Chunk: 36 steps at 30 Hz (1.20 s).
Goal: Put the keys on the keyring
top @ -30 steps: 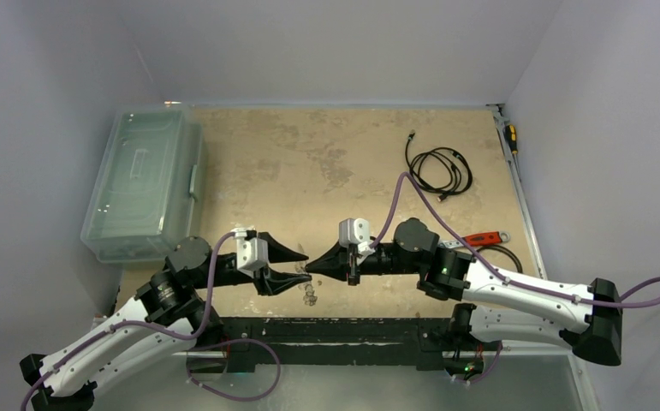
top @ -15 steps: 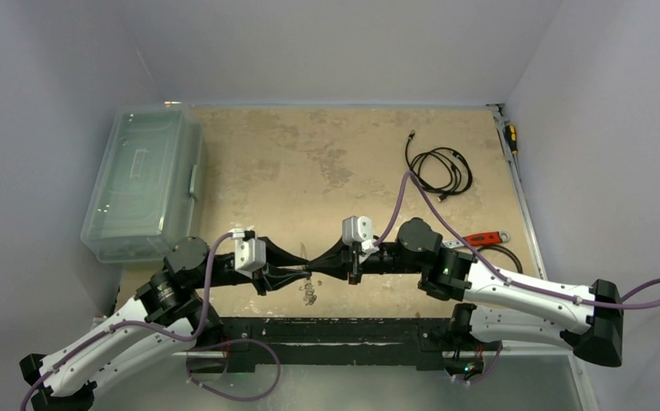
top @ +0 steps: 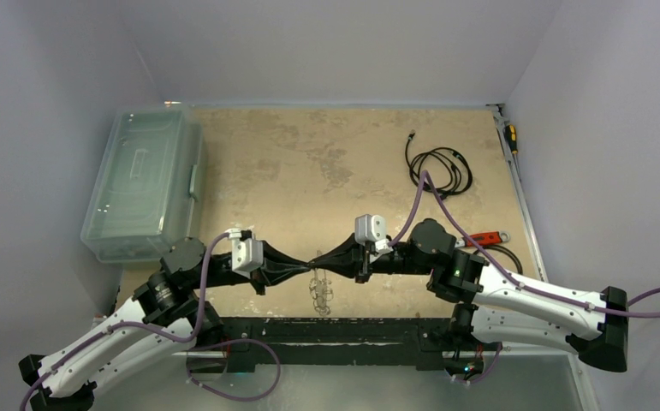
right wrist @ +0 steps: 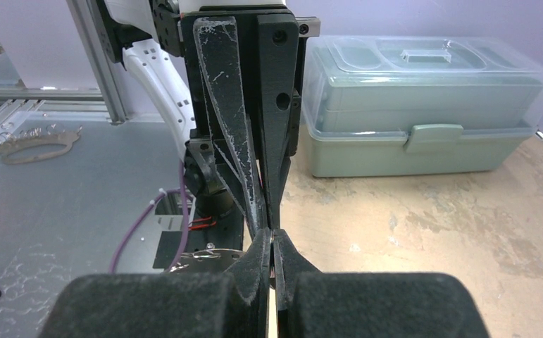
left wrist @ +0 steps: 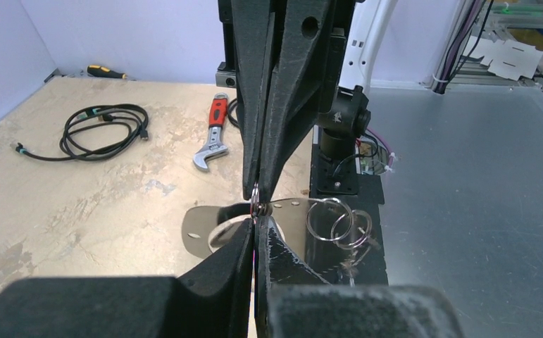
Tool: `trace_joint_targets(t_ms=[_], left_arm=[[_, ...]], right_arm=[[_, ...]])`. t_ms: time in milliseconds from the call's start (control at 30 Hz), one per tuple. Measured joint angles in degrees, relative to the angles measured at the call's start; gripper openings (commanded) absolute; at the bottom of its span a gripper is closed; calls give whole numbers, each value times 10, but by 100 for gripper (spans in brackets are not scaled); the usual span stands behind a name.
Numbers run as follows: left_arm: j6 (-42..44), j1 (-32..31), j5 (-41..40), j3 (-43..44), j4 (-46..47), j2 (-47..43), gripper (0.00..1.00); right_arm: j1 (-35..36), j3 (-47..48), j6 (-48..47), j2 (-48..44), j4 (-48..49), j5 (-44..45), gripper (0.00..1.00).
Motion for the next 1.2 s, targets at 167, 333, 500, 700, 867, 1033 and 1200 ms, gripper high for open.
trace_joint_targets(t_ms=[167, 333, 500, 700, 867, 1033, 1200], left_arm=[[0, 0, -1, 0, 0, 0, 27], [0, 1, -9, 0, -12, 1, 42], [0, 1, -9, 0, -12, 0, 39], [0, 1, -7, 0, -12, 0, 35], [0, 1, -7, 0, -12, 0, 31], [0, 1, -6, 0, -12, 0, 37], [0, 1, -6, 0, -12, 3, 45]], right_arm=[[0, 0, 0, 0, -3, 1, 0], [0, 0, 0, 1, -3, 1, 0], [0, 0, 0, 3, -3, 1, 0], [0, 1, -1, 22, -3, -1, 0], [0, 5, -2, 34, -3, -11, 0], [0, 9, -3, 35, -2, -15, 0], [0, 10, -3, 35, -1, -17, 0]])
